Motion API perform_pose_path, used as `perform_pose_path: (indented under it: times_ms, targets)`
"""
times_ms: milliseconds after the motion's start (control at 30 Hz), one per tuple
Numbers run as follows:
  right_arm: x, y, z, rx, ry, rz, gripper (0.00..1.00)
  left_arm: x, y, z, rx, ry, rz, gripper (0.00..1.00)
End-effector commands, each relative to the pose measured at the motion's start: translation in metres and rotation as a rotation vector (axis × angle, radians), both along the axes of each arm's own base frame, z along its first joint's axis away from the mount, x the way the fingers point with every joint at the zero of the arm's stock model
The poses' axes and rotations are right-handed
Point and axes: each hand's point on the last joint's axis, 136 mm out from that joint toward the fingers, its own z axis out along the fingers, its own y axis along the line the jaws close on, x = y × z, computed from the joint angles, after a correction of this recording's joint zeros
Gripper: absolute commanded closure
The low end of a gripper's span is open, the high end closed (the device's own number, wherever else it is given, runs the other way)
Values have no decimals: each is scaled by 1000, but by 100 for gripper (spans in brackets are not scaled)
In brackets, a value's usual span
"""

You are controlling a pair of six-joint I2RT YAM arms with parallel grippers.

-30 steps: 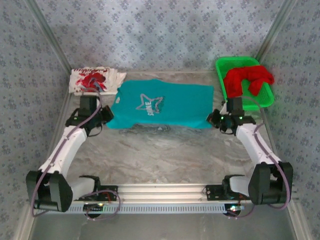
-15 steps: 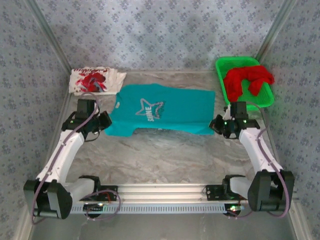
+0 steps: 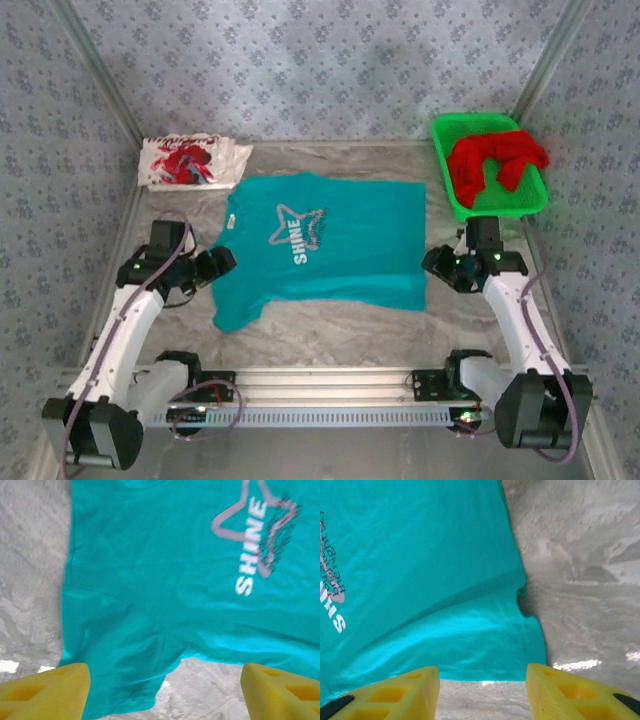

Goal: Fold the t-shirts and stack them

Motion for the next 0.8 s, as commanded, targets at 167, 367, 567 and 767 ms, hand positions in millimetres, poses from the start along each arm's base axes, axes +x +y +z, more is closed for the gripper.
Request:
perform_pose_path:
  times_ms: [167,367,567,767]
  targets:
    - [96,50,7,-79,-95,175,80,116,-38,23,-30,-159,-115,49]
    - [164,100,-11,-113,-101,292,94,196,-87,-19,92,-158,-296,54]
    - [195,123,-45,-39,-31,282,100,218,-109,-88,54,-17,-329,69]
    - [179,112,-71,-101,25,288,100,177,-104,-131,34,81,-322,69]
